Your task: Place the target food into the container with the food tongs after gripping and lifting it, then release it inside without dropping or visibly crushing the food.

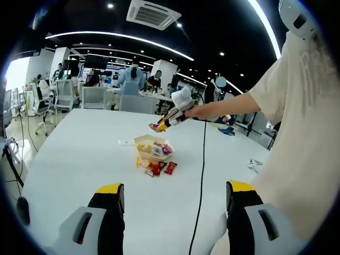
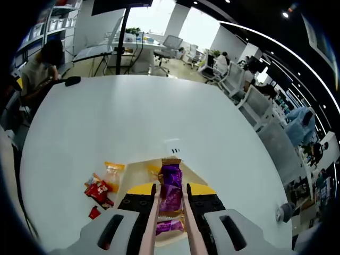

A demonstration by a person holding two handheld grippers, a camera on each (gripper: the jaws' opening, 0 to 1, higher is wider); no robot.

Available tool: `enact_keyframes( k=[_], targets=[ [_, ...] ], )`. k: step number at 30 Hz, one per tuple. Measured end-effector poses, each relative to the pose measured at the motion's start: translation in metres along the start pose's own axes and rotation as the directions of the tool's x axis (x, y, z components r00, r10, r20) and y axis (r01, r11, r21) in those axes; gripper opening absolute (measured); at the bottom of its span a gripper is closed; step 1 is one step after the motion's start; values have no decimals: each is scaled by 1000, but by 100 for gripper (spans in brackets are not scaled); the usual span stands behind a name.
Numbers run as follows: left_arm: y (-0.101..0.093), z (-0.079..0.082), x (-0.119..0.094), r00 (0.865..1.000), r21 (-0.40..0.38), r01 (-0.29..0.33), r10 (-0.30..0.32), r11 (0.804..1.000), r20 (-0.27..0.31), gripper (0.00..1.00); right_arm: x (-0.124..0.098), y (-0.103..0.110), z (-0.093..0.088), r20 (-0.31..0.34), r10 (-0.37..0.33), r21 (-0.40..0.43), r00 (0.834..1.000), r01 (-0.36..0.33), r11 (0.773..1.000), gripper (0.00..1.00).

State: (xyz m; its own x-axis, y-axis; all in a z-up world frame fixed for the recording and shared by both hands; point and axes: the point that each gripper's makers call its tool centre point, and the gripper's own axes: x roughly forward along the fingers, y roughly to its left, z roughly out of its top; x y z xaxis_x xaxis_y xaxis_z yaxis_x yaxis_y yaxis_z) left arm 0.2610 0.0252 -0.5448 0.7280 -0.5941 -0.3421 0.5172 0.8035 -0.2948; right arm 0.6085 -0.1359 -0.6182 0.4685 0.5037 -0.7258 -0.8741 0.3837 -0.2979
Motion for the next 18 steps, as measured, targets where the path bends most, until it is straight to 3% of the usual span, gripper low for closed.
enact_keyframes(
  k=[18],
  targets=[
    [-4,-5,-1,1000,-2,2,-2,1000,-18,78,3,2,-5,-2,1,4,1000,-1,1000,22]
  ],
)
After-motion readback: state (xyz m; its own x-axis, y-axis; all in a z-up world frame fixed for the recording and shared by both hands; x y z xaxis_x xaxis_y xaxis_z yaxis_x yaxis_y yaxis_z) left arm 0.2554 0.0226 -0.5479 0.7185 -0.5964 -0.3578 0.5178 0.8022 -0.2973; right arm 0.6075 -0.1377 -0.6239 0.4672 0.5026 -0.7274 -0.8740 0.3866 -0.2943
